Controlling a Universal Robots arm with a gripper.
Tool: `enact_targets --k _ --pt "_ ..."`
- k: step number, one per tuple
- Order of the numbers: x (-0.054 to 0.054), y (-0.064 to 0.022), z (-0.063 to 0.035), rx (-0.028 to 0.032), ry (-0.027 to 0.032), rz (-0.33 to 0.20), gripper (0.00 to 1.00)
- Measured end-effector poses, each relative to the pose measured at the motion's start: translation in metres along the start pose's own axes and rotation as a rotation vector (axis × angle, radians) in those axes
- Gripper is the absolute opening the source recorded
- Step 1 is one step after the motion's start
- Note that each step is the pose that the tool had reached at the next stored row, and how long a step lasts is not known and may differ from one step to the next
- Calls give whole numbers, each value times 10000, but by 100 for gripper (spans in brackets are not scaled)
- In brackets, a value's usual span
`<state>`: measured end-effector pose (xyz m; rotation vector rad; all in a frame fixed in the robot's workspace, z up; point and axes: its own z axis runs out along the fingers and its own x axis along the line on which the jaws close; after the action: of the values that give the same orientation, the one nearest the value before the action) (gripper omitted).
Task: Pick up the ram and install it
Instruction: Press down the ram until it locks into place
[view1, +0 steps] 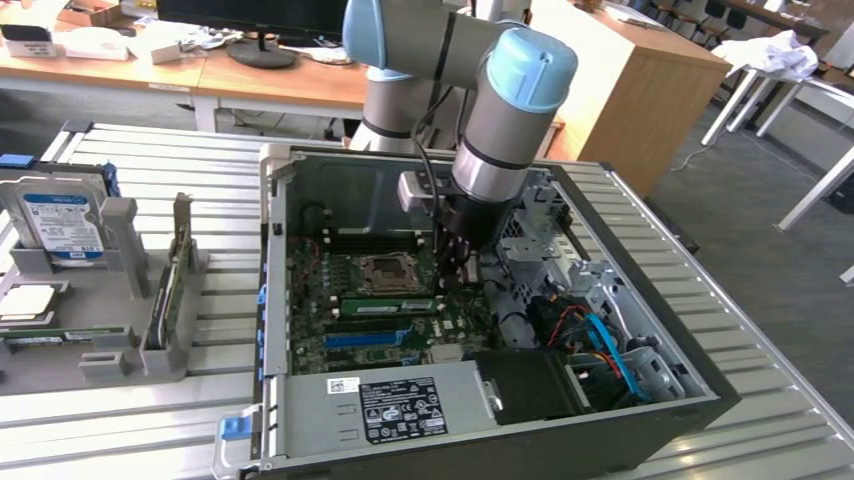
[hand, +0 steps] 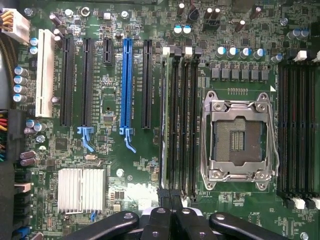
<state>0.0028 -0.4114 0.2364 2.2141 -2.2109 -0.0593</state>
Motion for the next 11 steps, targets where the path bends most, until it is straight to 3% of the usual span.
enact_targets --k 3,11 --pt "0 38 1 0 1 -2 11" --pt "-1 234 8 22 1 -1 11"
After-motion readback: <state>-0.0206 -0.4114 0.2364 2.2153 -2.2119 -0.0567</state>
